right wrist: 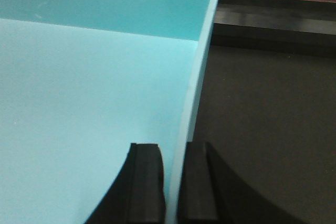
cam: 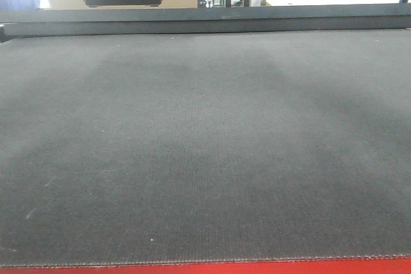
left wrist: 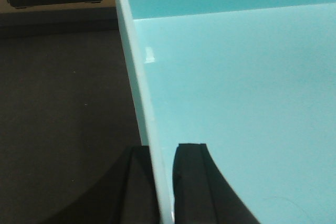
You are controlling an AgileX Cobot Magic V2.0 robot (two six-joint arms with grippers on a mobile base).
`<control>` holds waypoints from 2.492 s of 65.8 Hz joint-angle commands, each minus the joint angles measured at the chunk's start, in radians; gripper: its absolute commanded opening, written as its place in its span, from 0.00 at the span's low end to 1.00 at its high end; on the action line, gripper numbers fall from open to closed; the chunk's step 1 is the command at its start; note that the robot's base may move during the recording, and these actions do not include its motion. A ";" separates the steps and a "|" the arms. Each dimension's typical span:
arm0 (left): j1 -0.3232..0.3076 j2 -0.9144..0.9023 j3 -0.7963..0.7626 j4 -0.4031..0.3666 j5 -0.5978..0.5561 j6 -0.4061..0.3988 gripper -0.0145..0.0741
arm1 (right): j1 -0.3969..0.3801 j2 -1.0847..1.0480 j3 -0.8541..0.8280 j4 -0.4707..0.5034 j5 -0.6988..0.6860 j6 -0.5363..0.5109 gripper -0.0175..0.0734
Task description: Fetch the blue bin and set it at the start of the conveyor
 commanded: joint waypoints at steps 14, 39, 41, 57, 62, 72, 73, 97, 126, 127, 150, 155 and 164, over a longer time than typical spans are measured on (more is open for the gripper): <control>-0.020 -0.010 -0.011 -0.084 -0.112 0.015 0.04 | 0.020 -0.006 -0.014 0.111 -0.121 -0.022 0.03; -0.016 0.047 -0.006 -0.068 0.087 0.015 0.04 | 0.016 0.029 -0.022 0.135 0.132 -0.022 0.03; -0.016 0.062 0.002 -0.068 0.089 0.015 0.04 | 0.016 0.045 -0.020 0.132 0.142 -0.022 0.03; -0.016 0.172 0.095 -0.068 0.087 0.015 0.04 | 0.016 0.204 -0.020 0.130 0.191 -0.022 0.03; -0.016 0.209 0.134 -0.064 0.064 0.015 0.04 | 0.016 0.270 -0.020 0.130 0.193 -0.022 0.03; 0.003 0.268 0.182 -0.073 -0.006 0.015 0.04 | 0.016 0.365 -0.020 0.130 0.193 -0.022 0.03; 0.004 0.270 0.184 -0.073 -0.010 0.015 0.04 | 0.016 0.373 -0.020 0.130 0.193 -0.022 0.03; 0.016 0.303 0.186 -0.081 -0.018 0.015 0.63 | 0.016 0.425 -0.020 0.130 0.203 -0.022 0.74; 0.026 0.113 0.186 -0.100 -0.011 0.014 0.76 | 0.016 0.249 -0.022 0.071 0.209 -0.022 0.76; 0.028 0.107 0.186 -0.100 -0.011 0.014 0.76 | 0.016 0.244 -0.022 0.068 0.209 -0.022 0.76; 0.099 0.022 0.186 -0.084 0.180 0.014 0.75 | 0.016 0.144 -0.022 -0.025 0.252 -0.022 0.67; 0.108 -0.024 0.186 -0.048 0.201 0.014 0.69 | 0.016 0.107 -0.022 -0.069 0.257 -0.022 0.51; 0.148 -0.124 0.228 -0.024 0.189 0.014 0.38 | -0.021 0.030 0.005 -0.114 0.265 -0.022 0.10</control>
